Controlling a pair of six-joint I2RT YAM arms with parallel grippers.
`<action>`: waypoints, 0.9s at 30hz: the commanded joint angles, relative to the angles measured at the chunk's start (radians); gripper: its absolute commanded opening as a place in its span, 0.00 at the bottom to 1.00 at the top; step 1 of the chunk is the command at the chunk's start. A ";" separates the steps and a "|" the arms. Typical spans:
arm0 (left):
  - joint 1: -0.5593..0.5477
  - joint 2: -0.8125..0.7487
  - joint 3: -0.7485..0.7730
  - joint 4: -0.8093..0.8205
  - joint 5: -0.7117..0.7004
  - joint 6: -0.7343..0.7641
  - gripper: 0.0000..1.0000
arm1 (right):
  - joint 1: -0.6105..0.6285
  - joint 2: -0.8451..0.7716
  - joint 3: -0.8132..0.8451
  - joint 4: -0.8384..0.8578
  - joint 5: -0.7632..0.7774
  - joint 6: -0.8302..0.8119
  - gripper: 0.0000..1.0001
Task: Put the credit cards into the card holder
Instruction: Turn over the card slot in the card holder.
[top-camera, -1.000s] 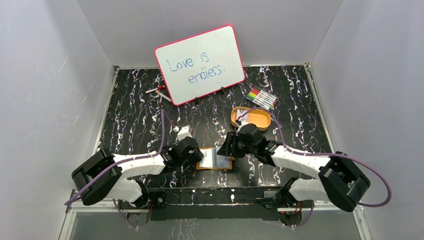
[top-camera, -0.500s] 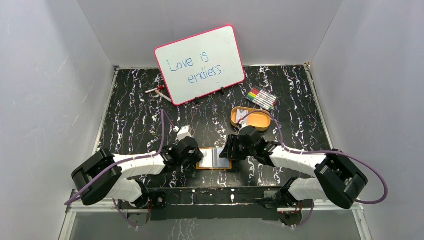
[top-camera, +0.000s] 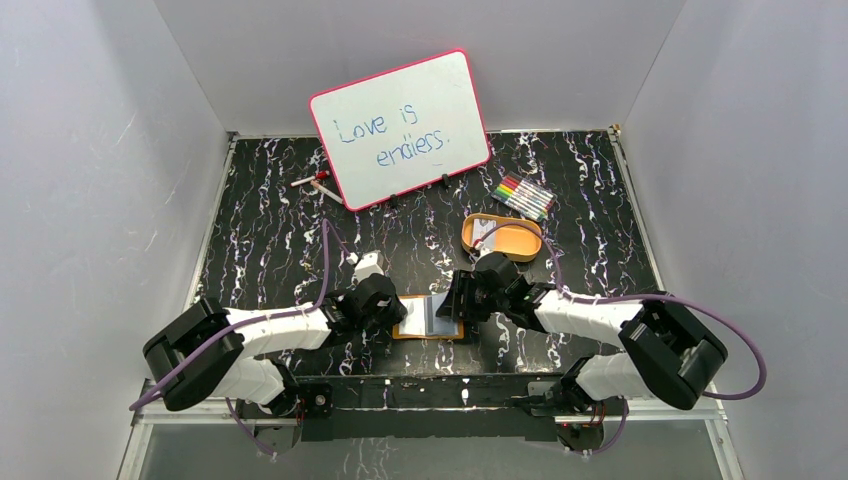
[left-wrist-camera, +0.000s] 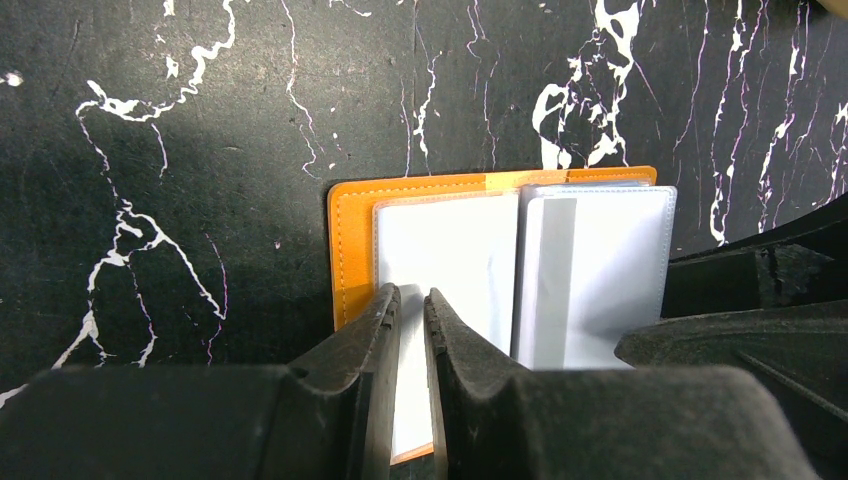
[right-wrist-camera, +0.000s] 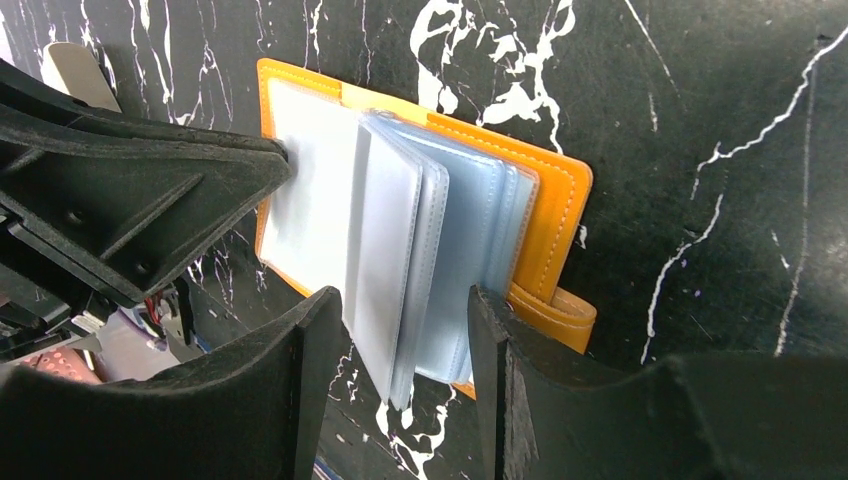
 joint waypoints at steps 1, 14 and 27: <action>-0.005 0.012 -0.033 -0.078 0.024 0.005 0.14 | 0.003 0.030 -0.020 -0.023 0.027 -0.007 0.59; -0.005 0.012 -0.036 -0.074 0.025 0.006 0.14 | 0.010 -0.031 -0.010 -0.023 0.027 -0.007 0.59; -0.005 0.009 -0.033 -0.077 0.029 0.009 0.14 | 0.034 0.024 0.029 0.314 -0.212 0.034 0.51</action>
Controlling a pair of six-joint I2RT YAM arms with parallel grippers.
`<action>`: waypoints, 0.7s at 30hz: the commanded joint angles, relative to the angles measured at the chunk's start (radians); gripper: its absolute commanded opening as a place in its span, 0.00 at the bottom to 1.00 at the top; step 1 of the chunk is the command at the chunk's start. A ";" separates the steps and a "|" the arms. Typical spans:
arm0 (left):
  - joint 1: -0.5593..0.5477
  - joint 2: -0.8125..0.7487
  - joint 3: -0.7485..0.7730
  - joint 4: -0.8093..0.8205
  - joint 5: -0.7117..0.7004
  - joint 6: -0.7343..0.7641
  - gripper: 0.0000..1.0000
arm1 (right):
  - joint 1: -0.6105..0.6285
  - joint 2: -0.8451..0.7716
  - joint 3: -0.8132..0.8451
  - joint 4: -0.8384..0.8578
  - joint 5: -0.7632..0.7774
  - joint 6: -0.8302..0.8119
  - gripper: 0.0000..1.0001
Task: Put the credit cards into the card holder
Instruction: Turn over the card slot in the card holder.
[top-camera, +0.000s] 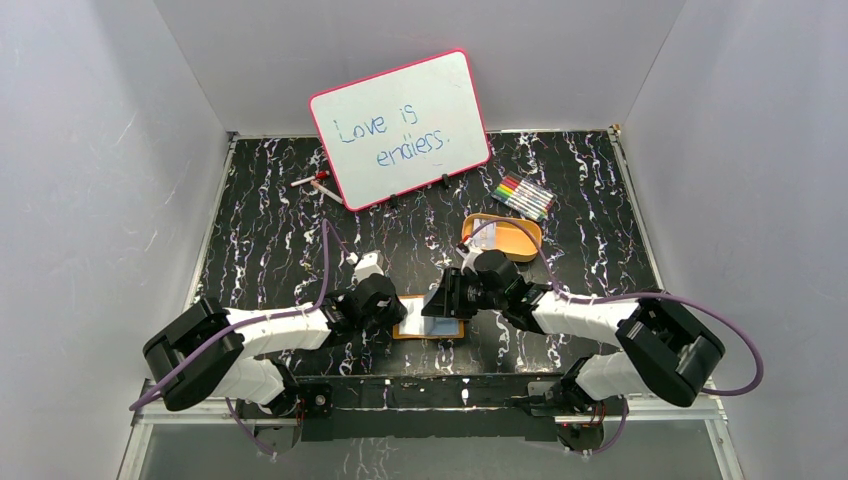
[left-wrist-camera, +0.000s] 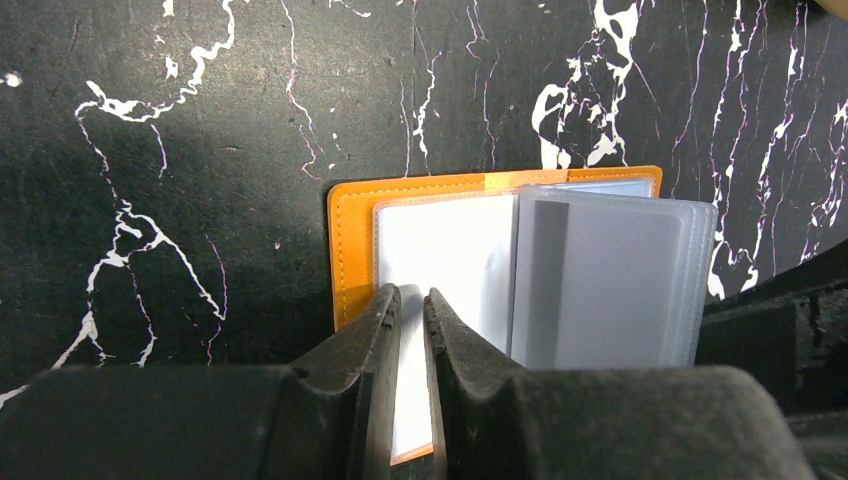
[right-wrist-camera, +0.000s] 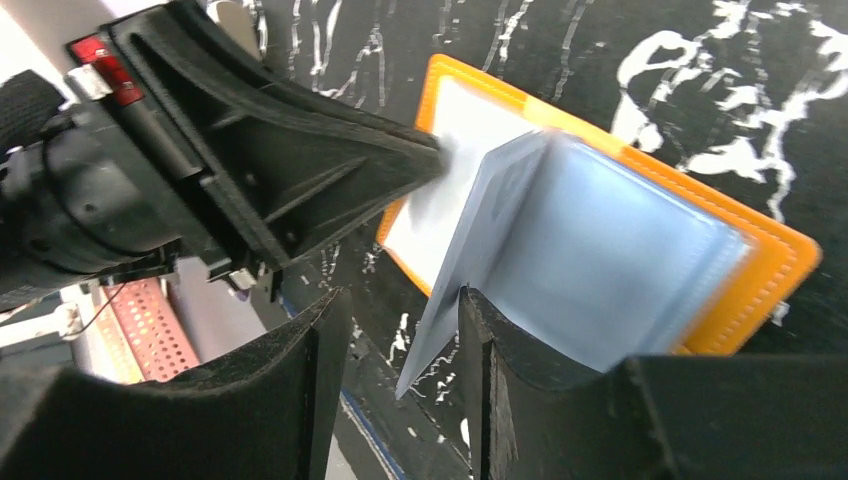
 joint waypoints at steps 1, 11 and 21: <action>-0.005 0.009 -0.030 -0.082 0.021 0.009 0.14 | 0.010 0.009 0.034 0.119 -0.072 0.011 0.51; -0.005 -0.031 -0.023 -0.129 -0.010 0.007 0.14 | 0.021 0.106 0.079 0.109 -0.092 0.006 0.55; -0.006 -0.247 -0.041 -0.276 -0.115 -0.001 0.14 | 0.066 0.235 0.176 0.078 -0.084 -0.054 0.55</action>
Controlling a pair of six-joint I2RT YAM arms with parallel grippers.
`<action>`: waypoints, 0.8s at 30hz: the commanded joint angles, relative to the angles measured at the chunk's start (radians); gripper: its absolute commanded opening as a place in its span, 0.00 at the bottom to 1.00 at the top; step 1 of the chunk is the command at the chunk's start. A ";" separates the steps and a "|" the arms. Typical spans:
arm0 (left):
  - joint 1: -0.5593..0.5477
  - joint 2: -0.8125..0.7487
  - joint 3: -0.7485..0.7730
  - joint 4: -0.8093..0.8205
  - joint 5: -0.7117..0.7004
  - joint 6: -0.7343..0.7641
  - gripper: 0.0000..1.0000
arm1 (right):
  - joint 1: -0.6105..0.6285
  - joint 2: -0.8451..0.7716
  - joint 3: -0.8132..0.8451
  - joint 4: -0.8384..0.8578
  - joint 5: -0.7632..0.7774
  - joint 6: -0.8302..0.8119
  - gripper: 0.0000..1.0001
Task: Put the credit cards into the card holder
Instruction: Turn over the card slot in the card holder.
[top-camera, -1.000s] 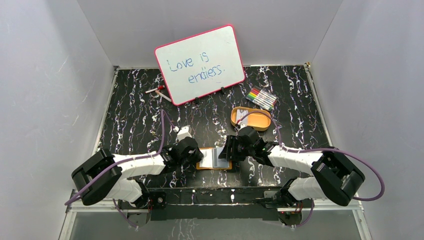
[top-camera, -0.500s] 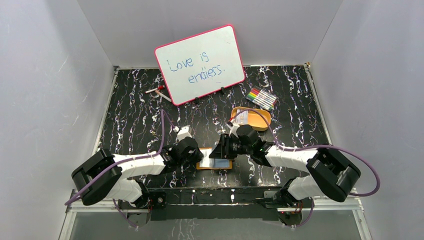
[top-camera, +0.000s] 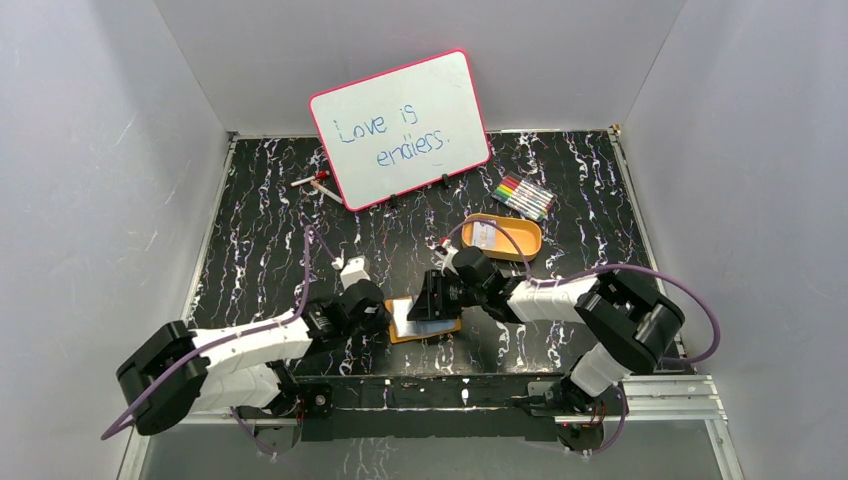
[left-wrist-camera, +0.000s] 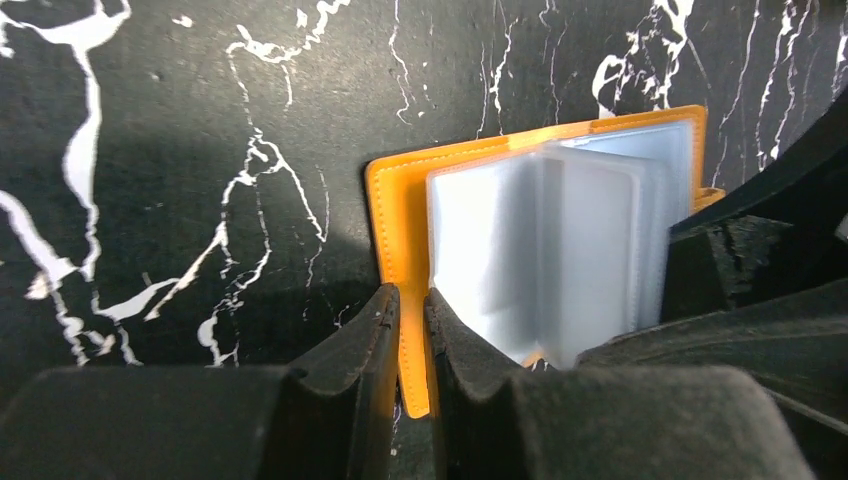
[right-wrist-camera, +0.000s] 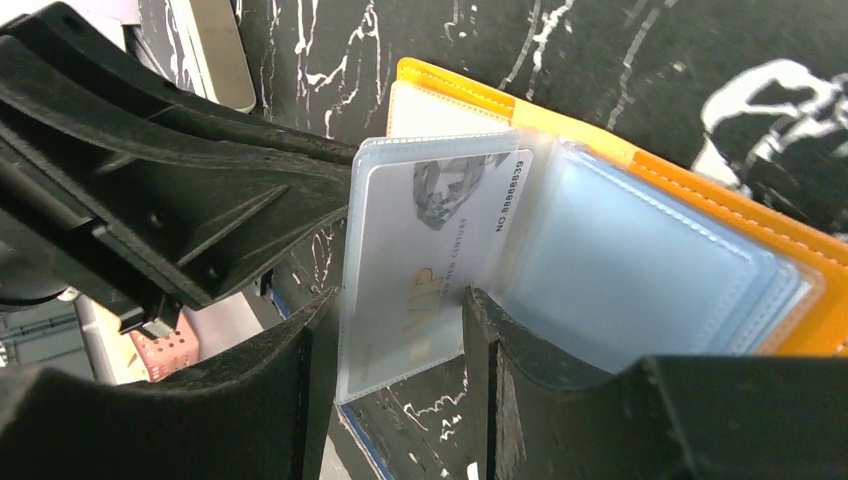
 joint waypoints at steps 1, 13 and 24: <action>-0.003 -0.098 -0.013 -0.101 -0.080 0.004 0.15 | 0.038 0.031 0.091 0.005 -0.001 -0.066 0.55; 0.008 -0.039 -0.003 -0.108 -0.090 0.008 0.14 | 0.138 0.095 0.192 -0.073 0.024 -0.201 0.60; 0.014 -0.203 0.025 -0.312 -0.226 -0.055 0.12 | 0.142 0.123 0.187 -0.095 0.066 -0.221 0.50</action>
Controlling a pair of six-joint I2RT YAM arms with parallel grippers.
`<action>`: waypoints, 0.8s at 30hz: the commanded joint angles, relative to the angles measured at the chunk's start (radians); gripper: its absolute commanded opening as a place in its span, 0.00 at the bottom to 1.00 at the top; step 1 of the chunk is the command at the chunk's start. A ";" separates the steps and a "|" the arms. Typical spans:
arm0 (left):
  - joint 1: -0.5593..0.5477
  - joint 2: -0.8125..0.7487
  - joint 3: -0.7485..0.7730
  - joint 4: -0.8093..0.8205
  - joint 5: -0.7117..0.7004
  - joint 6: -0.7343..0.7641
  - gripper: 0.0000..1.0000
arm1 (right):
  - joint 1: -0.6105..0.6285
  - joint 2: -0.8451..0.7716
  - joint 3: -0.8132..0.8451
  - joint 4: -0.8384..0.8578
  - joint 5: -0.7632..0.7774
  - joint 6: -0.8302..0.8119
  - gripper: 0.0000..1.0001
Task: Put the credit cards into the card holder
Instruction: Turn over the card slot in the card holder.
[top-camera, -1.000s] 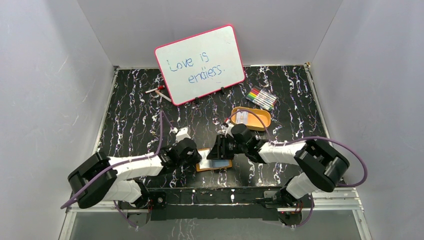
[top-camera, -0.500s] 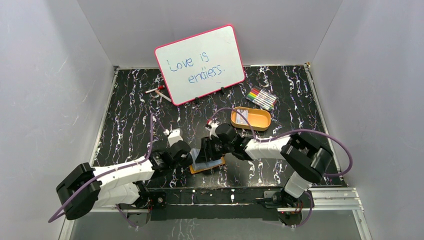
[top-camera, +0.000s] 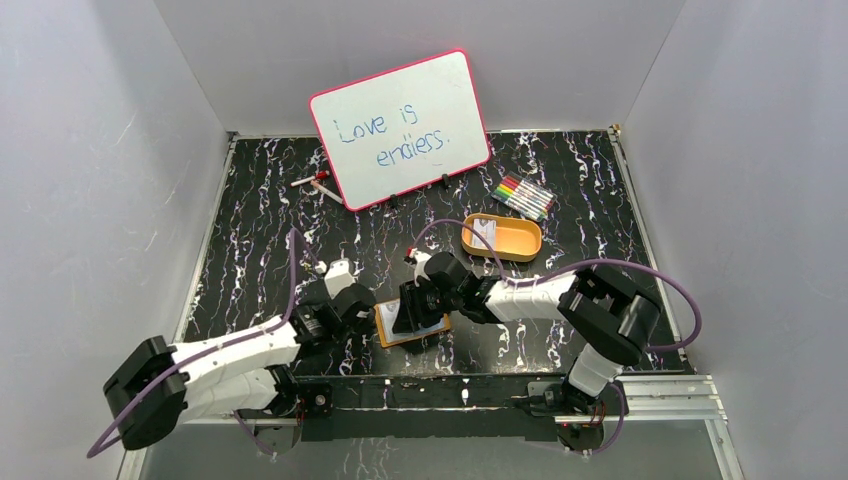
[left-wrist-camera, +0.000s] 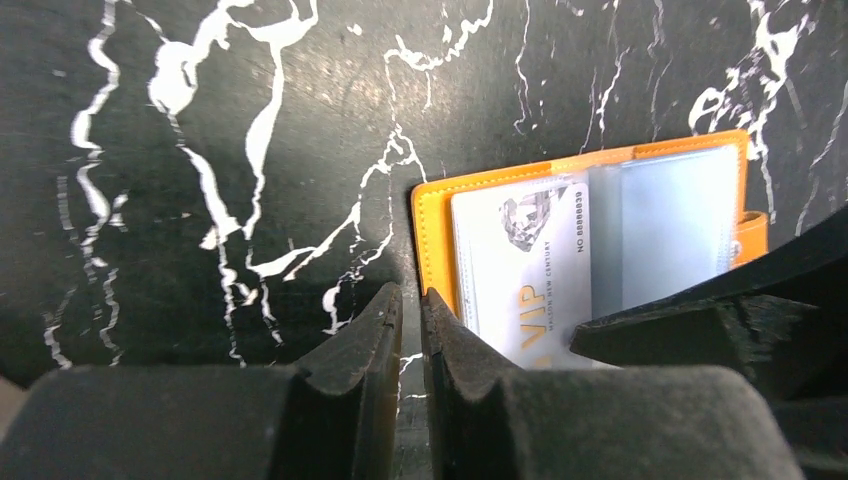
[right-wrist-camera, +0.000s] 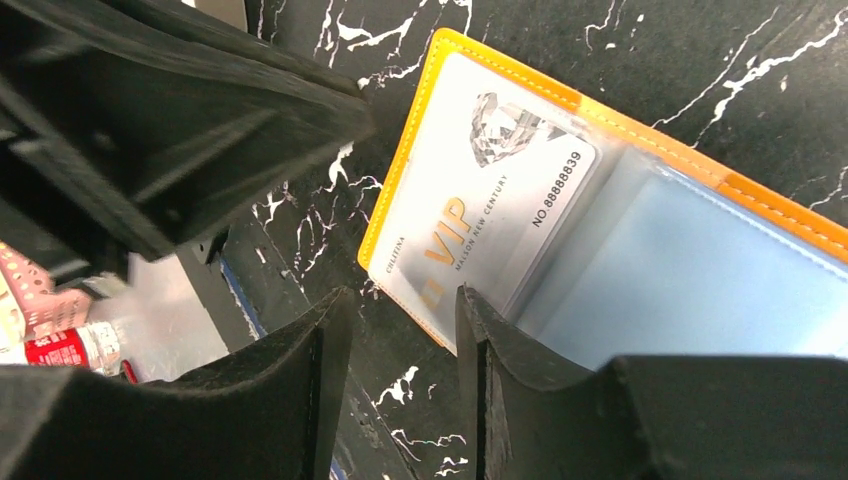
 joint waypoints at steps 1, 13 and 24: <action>0.006 -0.130 0.040 -0.142 -0.124 -0.027 0.12 | 0.002 0.030 0.038 -0.006 0.028 -0.028 0.49; 0.007 -0.119 0.008 0.222 0.089 0.087 0.14 | 0.003 -0.028 0.019 -0.019 0.080 -0.008 0.47; 0.021 0.138 0.002 0.286 0.133 0.049 0.09 | 0.001 -0.159 -0.011 -0.117 0.264 0.026 0.47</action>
